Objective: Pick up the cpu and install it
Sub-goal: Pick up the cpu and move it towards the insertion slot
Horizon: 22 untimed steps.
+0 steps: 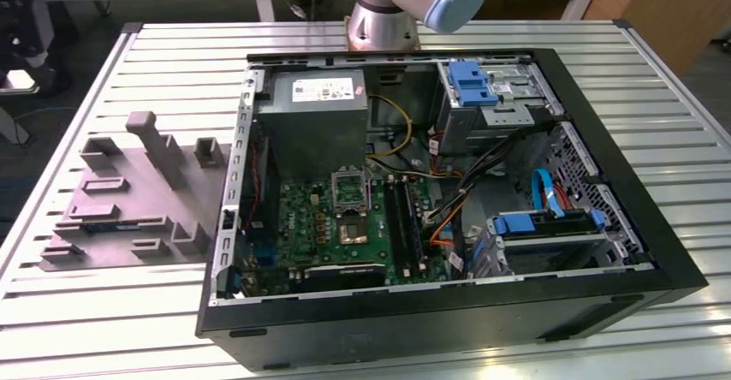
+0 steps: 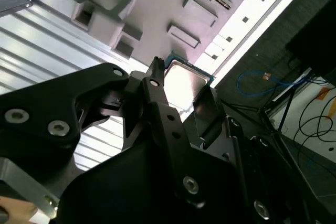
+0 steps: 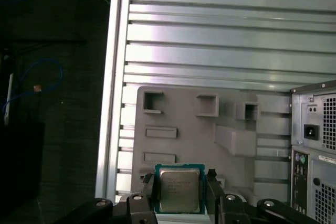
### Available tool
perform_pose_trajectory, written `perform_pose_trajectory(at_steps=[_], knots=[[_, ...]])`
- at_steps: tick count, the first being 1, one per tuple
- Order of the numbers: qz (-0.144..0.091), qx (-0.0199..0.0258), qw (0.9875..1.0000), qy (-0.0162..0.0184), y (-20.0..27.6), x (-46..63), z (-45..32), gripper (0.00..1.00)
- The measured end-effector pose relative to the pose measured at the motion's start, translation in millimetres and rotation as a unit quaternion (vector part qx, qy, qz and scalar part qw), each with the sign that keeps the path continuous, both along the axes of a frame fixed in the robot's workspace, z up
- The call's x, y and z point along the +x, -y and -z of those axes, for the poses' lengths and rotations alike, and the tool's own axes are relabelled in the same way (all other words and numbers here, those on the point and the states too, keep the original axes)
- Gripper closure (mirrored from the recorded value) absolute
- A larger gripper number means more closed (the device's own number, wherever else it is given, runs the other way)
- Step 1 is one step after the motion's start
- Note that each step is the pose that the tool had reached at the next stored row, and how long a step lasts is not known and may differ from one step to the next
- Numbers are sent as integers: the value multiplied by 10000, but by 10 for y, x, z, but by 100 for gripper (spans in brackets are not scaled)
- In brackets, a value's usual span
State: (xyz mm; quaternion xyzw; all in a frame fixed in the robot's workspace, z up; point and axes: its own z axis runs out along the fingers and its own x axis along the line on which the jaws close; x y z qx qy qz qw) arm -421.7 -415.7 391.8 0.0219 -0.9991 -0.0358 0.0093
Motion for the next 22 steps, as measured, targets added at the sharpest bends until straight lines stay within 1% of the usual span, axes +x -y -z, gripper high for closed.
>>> perform_pose_trajectory(at_steps=[7, 16, 22], knots=[[0, 0, 10000, 0, 0, 316, 3, 53], [68, -7, 10000, 1, -7, 563, 31, 53], [91, -11, 10000, 0, -11, 759, 48, 53]])
